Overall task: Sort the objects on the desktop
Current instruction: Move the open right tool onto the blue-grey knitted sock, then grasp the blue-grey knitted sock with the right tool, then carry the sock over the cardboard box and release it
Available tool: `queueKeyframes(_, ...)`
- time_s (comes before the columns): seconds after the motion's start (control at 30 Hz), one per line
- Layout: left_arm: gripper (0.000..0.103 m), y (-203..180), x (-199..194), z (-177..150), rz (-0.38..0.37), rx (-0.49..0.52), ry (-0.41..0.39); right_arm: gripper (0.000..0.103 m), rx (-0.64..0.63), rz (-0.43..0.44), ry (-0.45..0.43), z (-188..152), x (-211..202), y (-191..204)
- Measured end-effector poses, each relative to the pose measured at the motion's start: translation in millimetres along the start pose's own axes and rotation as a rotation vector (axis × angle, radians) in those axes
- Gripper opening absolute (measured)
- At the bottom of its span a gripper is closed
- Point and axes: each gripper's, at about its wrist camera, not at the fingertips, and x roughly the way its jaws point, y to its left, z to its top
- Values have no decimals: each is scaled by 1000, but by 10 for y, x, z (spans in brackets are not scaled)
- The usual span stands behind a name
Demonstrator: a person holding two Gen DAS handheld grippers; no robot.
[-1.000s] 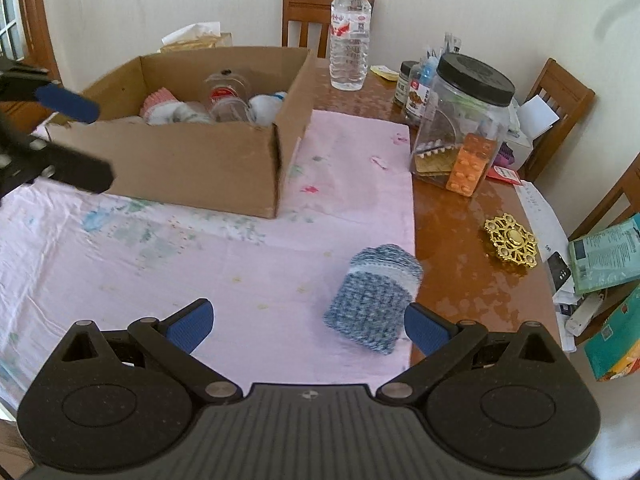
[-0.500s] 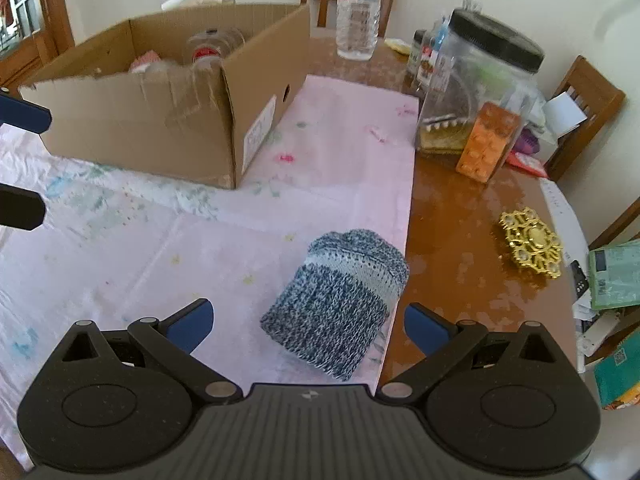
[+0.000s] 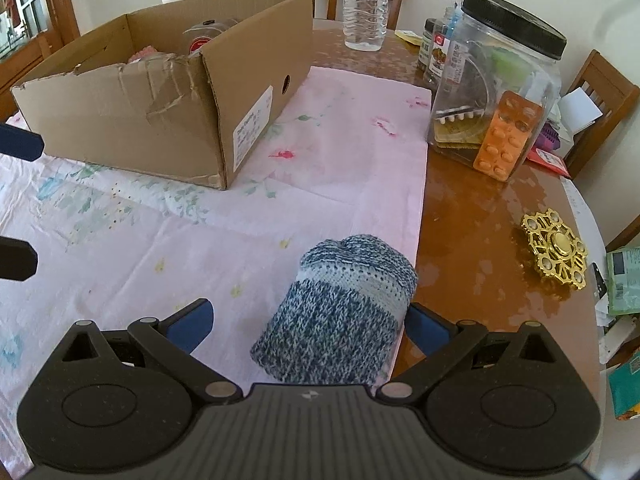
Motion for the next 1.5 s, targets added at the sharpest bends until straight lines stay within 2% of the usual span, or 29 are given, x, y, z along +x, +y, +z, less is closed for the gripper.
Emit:
queueKeyframes(0.27, 95, -5, -13, -30, 4, -10, 4, 100, -1, -4, -7, 33, 7, -14)
queueKeyframes(0.43, 95, 0, -33, -48, 4, -9, 5, 81, 28, -36, 2, 32, -38, -64)
queueKeyframes(0.67, 95, -27, -36, -49, -5, 0, 1, 66, 41, -45, 17, 16, -86, -113)
queueKeyframes(1.5, 95, -22, -215, -128, -4, 72, -31, 64, -41, -74, -56, 247, -607, 82)
